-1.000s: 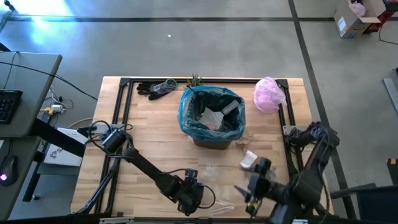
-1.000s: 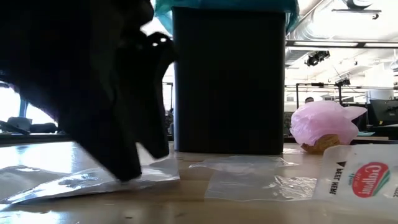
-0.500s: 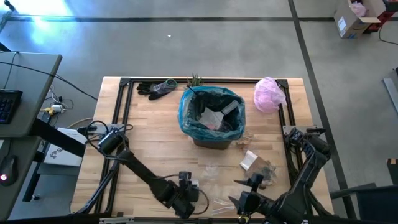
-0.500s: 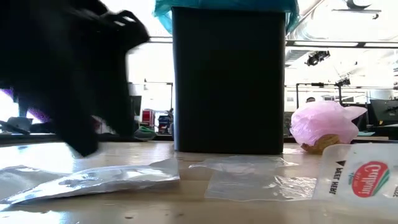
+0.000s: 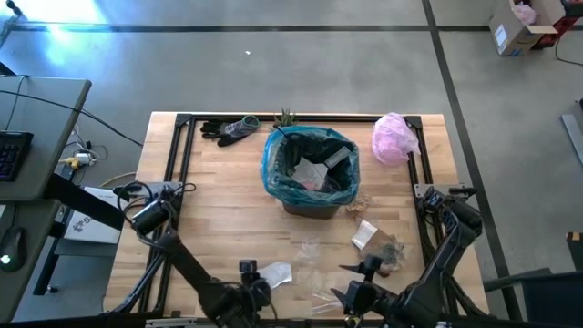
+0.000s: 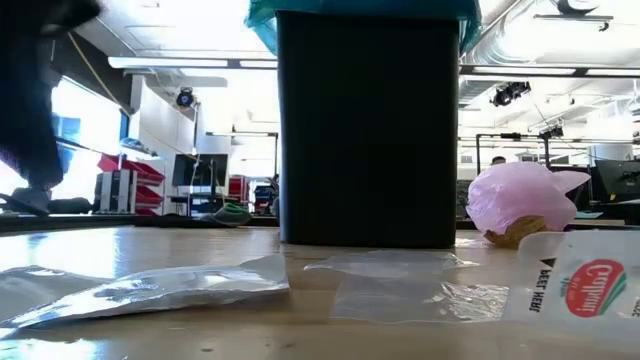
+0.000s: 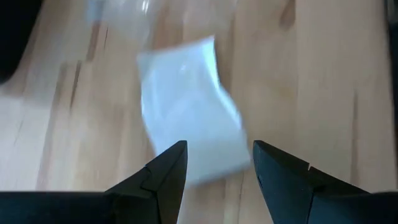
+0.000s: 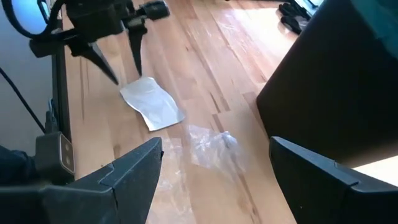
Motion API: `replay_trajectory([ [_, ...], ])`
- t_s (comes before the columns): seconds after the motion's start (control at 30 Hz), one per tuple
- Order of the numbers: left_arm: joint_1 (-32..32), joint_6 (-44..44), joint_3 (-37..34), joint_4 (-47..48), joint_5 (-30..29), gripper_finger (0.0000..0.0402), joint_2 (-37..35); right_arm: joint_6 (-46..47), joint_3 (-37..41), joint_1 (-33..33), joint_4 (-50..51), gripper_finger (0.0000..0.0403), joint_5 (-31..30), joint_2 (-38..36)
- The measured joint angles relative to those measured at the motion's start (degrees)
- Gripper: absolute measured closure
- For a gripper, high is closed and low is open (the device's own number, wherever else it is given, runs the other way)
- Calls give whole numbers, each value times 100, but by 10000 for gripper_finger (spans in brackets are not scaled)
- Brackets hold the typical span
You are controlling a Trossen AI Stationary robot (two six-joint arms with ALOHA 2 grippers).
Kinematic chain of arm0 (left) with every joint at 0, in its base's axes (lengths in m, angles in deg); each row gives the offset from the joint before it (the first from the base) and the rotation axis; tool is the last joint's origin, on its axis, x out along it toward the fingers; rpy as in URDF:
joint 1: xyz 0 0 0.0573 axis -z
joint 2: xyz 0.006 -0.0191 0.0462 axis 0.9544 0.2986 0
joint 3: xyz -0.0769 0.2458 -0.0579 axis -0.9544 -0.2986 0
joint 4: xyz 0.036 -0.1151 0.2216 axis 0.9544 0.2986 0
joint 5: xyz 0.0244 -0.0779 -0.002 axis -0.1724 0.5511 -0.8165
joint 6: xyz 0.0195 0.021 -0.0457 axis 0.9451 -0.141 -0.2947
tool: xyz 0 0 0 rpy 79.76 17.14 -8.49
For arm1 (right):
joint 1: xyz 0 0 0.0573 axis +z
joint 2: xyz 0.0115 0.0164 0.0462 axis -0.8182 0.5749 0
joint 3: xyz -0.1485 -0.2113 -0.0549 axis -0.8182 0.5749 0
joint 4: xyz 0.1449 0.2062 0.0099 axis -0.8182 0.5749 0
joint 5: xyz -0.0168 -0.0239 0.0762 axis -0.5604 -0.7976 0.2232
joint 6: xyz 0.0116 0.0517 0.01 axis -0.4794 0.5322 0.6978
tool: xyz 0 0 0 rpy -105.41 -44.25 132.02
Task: Place trash/remove bag and relplace
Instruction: Put the white paper into the trash bin
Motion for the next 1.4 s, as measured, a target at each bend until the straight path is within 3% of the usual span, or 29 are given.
replay_trajectory([
  [0.17, 197, -505, 0, 703, 10, 236, 7, -113, 624, -94, -875, 119, 112, -2],
  [0.3, 253, -563, 0, 714, 4, 236, 22, -364, 1290, -230, -2020, 119, 334, -2],
  [0.53, 196, -187, 0, 423, 66, 236, 314, -1154, 2218, -709, -4611, 129, 1505, -2],
  [0.63, 165, -26, 7, 313, -19, 236, 426, -1162, 2412, -937, -5252, 138, 1947, -1],
  [0.9, 155, 38, 4, 386, -628, 236, 528, -762, 2438, -1536, -5368, 156, 2668, 0],
  [1.2, -56, 820, 17, 339, -323, 236, 637, -167, 2652, -2041, -5370, 161, 3365, -2],
  [1.4, -77, 969, 11, 302, -361, 236, 655, 284, 3213, -2161, -5670, 166, 3476, 1],
])
